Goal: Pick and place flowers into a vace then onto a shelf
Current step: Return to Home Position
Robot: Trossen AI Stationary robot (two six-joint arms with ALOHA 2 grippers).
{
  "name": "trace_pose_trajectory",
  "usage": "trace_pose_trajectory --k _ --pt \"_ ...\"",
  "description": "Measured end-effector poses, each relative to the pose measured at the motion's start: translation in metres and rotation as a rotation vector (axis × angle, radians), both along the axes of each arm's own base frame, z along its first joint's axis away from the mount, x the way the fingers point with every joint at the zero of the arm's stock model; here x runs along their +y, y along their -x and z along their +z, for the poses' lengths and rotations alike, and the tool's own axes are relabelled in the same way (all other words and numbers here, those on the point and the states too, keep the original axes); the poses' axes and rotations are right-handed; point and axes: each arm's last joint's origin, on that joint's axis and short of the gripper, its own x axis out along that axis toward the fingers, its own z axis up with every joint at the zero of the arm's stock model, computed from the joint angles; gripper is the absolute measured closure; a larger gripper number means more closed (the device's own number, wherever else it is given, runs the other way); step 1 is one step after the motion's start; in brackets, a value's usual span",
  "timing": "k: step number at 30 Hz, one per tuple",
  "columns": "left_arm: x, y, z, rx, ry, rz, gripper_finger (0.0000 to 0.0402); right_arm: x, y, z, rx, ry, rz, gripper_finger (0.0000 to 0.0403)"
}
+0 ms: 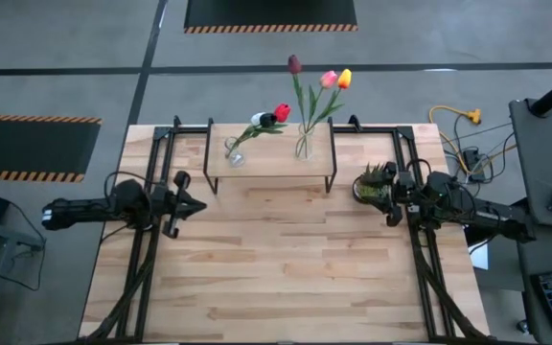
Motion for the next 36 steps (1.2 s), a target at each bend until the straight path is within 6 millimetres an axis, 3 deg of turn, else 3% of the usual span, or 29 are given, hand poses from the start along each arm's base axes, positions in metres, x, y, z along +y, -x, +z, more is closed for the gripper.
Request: trace_pose_trajectory --k 9,20,25,32,36 --pt "0.0 -0.001 -0.005 0.054 0.015 -0.003 0.0401 0.003 -0.001 -0.014 -0.055 -0.011 -0.047 0.0236" --pt "0.0 -0.001 -0.005 0.051 0.01 -0.004 0.0401 0.004 -0.005 -0.032 -0.002 0.059 -0.056 0.0386" --pt "0.0 -0.001 -0.005 0.053 -0.007 0.0 0.0401 0.005 -0.006 -0.031 0.0 0.144 -0.039 0.0392" --pt "0.0 -0.001 -0.005 0.061 -0.008 0.0 0.0401 0.005 -0.006 -0.031 -0.009 0.063 -0.033 0.0392" --pt "0.0 -0.003 -0.008 0.085 -0.007 0.0 0.0401 0.005 -0.006 -0.033 0.012 0.106 -0.034 0.0392"
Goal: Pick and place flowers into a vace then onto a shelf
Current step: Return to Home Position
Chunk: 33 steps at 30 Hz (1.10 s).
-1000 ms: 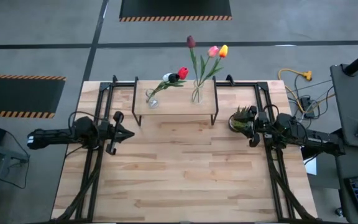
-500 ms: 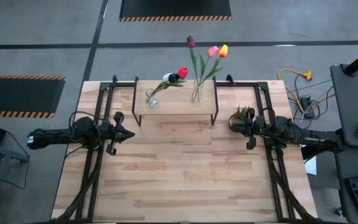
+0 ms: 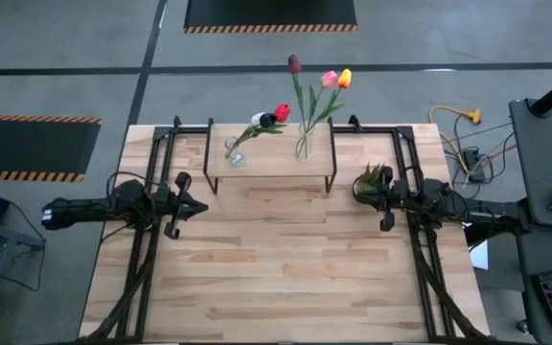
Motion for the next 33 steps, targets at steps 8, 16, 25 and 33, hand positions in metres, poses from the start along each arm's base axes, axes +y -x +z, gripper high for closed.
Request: trace_pose_trajectory --k 8,16,25,33 --pt "0.0 -0.004 -0.004 0.055 0.003 0.0 0.0401 0.0 0.0 0.0 0.009 0.082 0.0 0.0392" --pt "0.0 -0.007 -0.008 0.105 0.005 0.0 0.0401 0.0 0.0 0.0 0.009 0.083 -0.001 0.0392" --pt "0.0 -0.01 -0.013 0.152 0.007 0.0 0.0401 0.0 0.0 0.0 0.009 0.083 -0.001 0.0392" --pt "0.001 -0.012 -0.015 0.183 0.008 0.0 0.0401 0.0 0.0 0.0 0.009 0.083 -0.002 0.0392"
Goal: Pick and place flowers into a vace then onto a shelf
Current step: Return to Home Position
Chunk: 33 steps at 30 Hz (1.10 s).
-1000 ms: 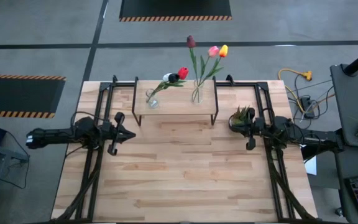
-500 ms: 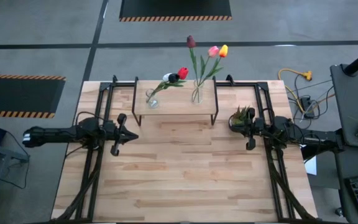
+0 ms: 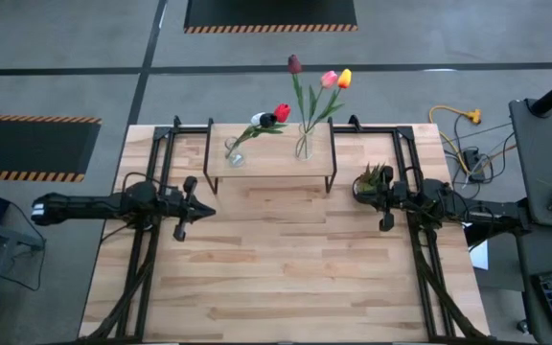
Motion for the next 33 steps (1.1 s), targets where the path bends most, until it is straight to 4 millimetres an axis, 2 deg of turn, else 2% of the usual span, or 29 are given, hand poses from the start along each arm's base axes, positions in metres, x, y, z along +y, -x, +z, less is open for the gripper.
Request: trace_pose_trajectory --k 33 --pt "0.0001 -0.0015 -0.0023 0.027 0.001 0.0 0.0401 0.0 0.0 0.0002 -0.001 0.0 0.0 0.0392"
